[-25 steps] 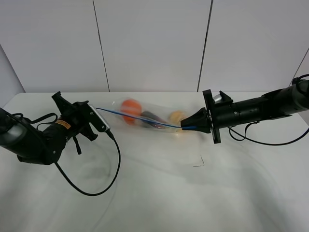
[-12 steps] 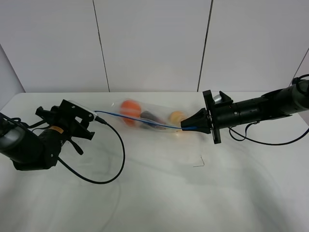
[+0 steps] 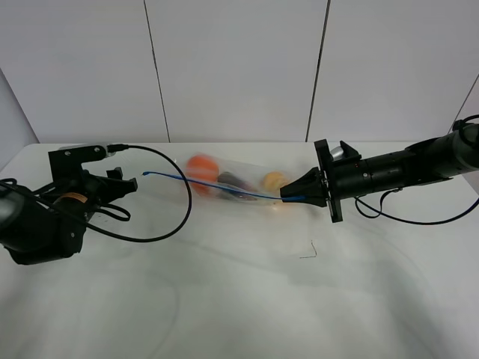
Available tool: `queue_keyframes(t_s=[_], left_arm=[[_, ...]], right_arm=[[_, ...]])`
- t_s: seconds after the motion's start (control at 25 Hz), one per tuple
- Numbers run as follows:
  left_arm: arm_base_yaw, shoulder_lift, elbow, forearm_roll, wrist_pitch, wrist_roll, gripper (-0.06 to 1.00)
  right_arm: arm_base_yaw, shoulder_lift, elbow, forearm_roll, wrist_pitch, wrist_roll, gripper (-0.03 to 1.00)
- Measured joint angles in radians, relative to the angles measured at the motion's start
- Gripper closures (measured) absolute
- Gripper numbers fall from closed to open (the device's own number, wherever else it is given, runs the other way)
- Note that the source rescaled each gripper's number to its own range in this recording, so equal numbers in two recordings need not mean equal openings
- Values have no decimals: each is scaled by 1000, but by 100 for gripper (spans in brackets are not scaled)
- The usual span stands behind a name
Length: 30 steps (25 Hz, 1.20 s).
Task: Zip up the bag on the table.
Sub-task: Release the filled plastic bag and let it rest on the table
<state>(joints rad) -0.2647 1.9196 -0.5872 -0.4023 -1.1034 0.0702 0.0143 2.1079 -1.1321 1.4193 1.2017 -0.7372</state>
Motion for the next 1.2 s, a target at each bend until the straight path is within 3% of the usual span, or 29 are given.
queue_keyframes(t_s=[0.16,0.28,0.48,0.56,0.64,0.76,0.92,1.2], left_arm=[[19,-113,-18,23,323,78,11],[48,-196,-73,37,641,143,11],[137,-266,-267,41,1289,153,11],[164,-269,-339,46,1469,154,11],[175,-270,-398,51,1577,158,11],[175,-271,-468,71,1655,162,11],[175,-271,-559,149,1791,156,5],[175,-271,-663,339,1979,-40,4]], right_arm=[[0,0,0,0,0,0,97],[0,0,0,0,0,0,97],[0,0,0,0,0,0,97],[0,0,0,0,0,0,97],[0,0,0,0,0,0,97],[0,0,0,0,0,0,97],[0,0,0,0,0,0,97],[0,0,0,0,0,0,97]])
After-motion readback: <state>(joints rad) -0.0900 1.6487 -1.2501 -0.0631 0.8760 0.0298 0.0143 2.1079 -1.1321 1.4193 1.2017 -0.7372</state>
